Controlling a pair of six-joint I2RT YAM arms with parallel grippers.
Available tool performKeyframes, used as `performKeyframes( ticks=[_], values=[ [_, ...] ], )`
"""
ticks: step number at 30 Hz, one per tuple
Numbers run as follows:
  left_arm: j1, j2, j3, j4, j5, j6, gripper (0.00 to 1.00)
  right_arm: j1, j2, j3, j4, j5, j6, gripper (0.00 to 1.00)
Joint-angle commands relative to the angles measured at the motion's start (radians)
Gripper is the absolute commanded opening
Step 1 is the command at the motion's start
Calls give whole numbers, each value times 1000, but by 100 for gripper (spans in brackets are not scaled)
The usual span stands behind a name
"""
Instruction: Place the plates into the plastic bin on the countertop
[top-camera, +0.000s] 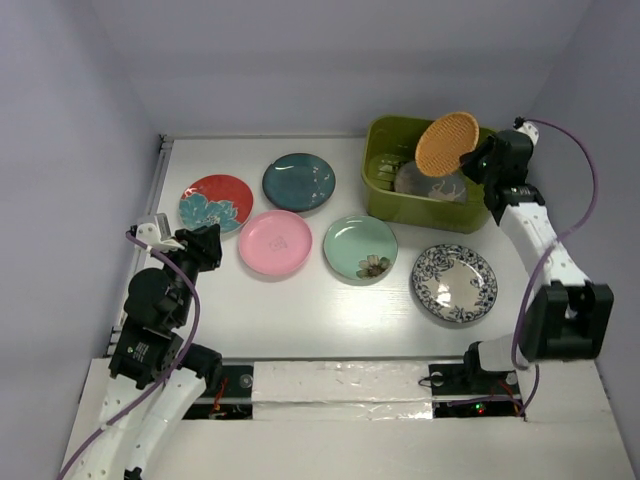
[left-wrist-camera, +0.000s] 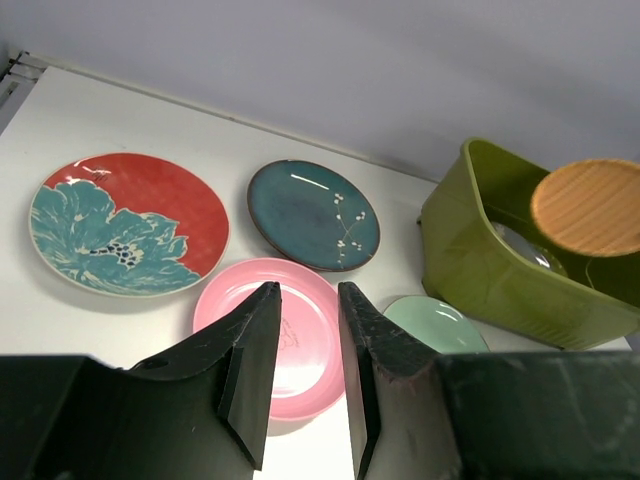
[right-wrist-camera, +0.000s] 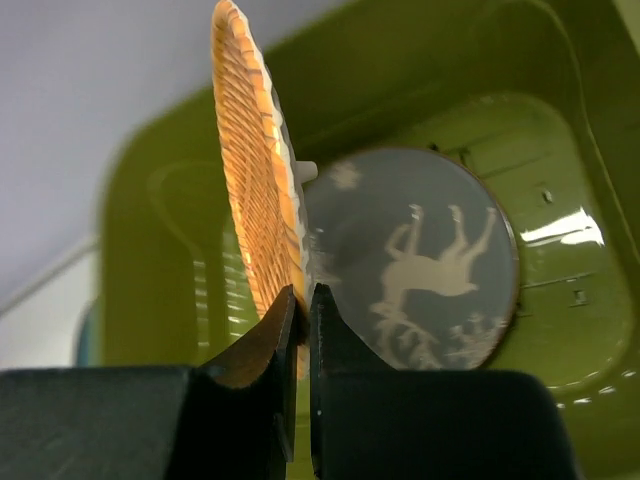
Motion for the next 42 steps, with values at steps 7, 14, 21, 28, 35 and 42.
performKeyframes(
  ticks=[7, 14, 21, 28, 35, 42],
  values=[
    [-3, -5, 18, 42, 21, 3, 28, -64, 217, 136, -75, -202, -71, 3],
    [-3, -2, 17, 45, 27, 3, 28, -73, 220, 52, -43, -159, -56, 37],
    [-12, 12, 20, 42, 30, 6, 28, -73, 40, -6, -43, -81, -73, 73],
    [-12, 22, 23, 29, 41, 6, 27, -30, -235, -176, 8, -165, -27, 43],
    [-3, 35, 28, 25, 55, 7, 0, 486, -347, -483, 266, -53, 201, 0],
    [-3, 4, 26, 13, -16, -2, 0, 862, -5, -467, 491, 186, 445, 11]
  ],
)
